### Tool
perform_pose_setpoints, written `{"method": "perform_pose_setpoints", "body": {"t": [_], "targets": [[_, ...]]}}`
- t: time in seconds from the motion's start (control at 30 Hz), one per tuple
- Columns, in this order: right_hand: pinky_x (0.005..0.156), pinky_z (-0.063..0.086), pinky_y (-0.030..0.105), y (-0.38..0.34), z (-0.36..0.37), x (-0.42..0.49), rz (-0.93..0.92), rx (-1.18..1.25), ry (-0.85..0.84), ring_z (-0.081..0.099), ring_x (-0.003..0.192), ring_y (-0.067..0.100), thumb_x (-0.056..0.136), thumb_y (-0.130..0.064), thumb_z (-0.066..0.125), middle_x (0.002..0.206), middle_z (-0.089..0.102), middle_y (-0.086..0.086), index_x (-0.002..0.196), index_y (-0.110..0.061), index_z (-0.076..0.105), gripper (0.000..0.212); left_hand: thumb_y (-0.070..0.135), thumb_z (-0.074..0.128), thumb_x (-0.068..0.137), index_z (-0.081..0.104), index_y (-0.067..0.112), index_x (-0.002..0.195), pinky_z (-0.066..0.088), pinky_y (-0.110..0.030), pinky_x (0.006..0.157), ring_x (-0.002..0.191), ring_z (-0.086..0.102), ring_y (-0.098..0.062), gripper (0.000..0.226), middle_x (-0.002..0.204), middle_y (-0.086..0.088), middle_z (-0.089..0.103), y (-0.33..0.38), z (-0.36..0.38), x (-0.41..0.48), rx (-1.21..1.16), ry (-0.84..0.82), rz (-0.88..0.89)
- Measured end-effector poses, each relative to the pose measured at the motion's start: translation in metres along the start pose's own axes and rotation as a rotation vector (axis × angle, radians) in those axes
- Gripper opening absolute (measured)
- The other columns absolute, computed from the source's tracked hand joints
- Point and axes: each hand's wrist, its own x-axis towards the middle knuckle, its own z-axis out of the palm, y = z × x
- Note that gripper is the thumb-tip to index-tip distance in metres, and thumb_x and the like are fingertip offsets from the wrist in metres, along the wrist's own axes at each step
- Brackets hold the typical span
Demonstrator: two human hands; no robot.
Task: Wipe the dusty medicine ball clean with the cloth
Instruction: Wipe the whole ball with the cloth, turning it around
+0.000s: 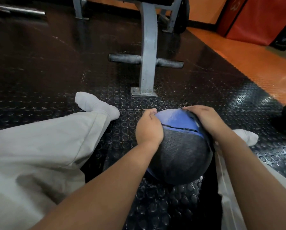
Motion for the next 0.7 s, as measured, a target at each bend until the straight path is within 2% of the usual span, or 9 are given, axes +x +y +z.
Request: {"method": "perform_pose_setpoints", "body": {"t": [0.07, 0.13, 0.23, 0.3, 0.4, 0.47, 0.57, 0.63, 0.7], "targets": [[0.08, 0.051, 0.029, 0.002, -0.008, 0.009, 0.104, -0.011, -0.001, 0.067, 0.093, 0.016, 0.088, -0.026, 0.064, 0.094, 0.074, 0.001, 0.091, -0.017, 0.077, 0.015, 0.017, 0.03, 0.103, 0.058, 0.023, 0.129, 0.037, -0.025, 0.096, 0.12, 0.054, -0.017, 0.039, 0.132, 0.006, 0.059, 0.004, 0.005, -0.007, 0.04, 0.003, 0.017], [0.085, 0.049, 0.032, 0.003, -0.005, 0.008, 0.05, -0.102, 0.063, 0.065, 0.094, 0.013, 0.087, -0.028, 0.065, 0.096, 0.073, 0.003, 0.09, -0.015, 0.076, 0.017, 0.018, 0.03, 0.104, 0.057, 0.022, 0.131, 0.037, -0.026, 0.099, 0.122, 0.053, -0.018, 0.039, 0.134, 0.005, 0.059, 0.004, 0.009, -0.009, 0.065, 0.017, 0.029], [0.104, 0.041, 0.034, 0.001, 0.018, -0.025, -0.286, -0.295, 0.051, 0.057, 0.114, 0.006, 0.087, -0.037, 0.06, 0.108, 0.07, -0.015, 0.095, -0.028, 0.076, 0.021, 0.017, 0.031, 0.103, 0.058, 0.021, 0.129, 0.039, -0.027, 0.1, 0.119, 0.055, -0.017, 0.037, 0.131, 0.003, 0.061, 0.004, 0.007, -0.008, 0.044, 0.019, 0.04], [0.114, 0.027, 0.04, 0.001, 0.037, -0.048, -0.521, -0.643, -0.046, 0.044, 0.13, 0.01, 0.09, -0.037, 0.053, 0.119, 0.065, -0.017, 0.101, -0.029, 0.075, 0.026, 0.013, 0.033, 0.102, 0.059, 0.019, 0.126, 0.042, -0.026, 0.097, 0.115, 0.057, -0.015, 0.036, 0.128, 0.001, 0.063, 0.001, 0.003, -0.009, -0.029, -0.013, 0.042], [0.115, 0.021, 0.027, -0.004, 0.033, -0.051, -0.582, -0.661, -0.115, 0.037, 0.131, 0.002, 0.094, -0.026, 0.055, 0.122, 0.062, -0.018, 0.105, -0.029, 0.074, 0.021, 0.008, 0.033, 0.101, 0.06, 0.016, 0.125, 0.039, -0.019, 0.096, 0.112, 0.055, -0.007, 0.037, 0.127, 0.004, 0.062, -0.004, -0.002, -0.015, -0.072, -0.045, 0.074], [0.108, 0.026, 0.013, -0.002, 0.017, -0.039, -0.448, -0.428, -0.132, 0.044, 0.121, -0.003, 0.093, -0.022, 0.058, 0.118, 0.063, -0.016, 0.102, -0.029, 0.074, 0.019, 0.009, 0.034, 0.101, 0.061, 0.017, 0.124, 0.037, -0.019, 0.095, 0.113, 0.055, -0.009, 0.036, 0.126, 0.005, 0.062, -0.005, -0.001, -0.017, -0.051, -0.032, 0.088], [0.097, 0.045, 0.032, 0.007, -0.01, -0.009, -0.058, -0.099, -0.018, 0.063, 0.109, 0.021, 0.089, -0.025, 0.063, 0.111, 0.071, 0.008, 0.094, -0.022, 0.076, 0.014, 0.011, 0.033, 0.103, 0.061, 0.018, 0.126, 0.036, -0.018, 0.097, 0.113, 0.055, -0.008, 0.037, 0.126, 0.007, 0.062, -0.003, 0.003, -0.02, -0.045, -0.035, 0.09], [0.093, 0.047, 0.034, 0.011, -0.017, 0.0, 0.098, -0.085, 0.009, 0.062, 0.11, 0.027, 0.089, -0.028, 0.063, 0.11, 0.07, 0.011, 0.102, -0.015, 0.074, 0.022, 0.012, 0.032, 0.103, 0.06, 0.019, 0.125, 0.035, -0.018, 0.095, 0.111, 0.054, -0.007, 0.037, 0.126, 0.008, 0.062, -0.001, 0.006, -0.02, -0.036, -0.043, 0.091], [0.089, 0.048, 0.032, 0.013, -0.014, 0.003, 0.113, -0.13, 0.039, 0.062, 0.11, 0.027, 0.09, -0.031, 0.062, 0.112, 0.07, 0.01, 0.106, -0.015, 0.073, 0.026, 0.012, 0.033, 0.102, 0.061, 0.02, 0.123, 0.036, -0.019, 0.095, 0.114, 0.055, -0.011, 0.036, 0.125, 0.008, 0.062, 0.002, 0.009, -0.019, -0.021, -0.034, 0.089]]}}
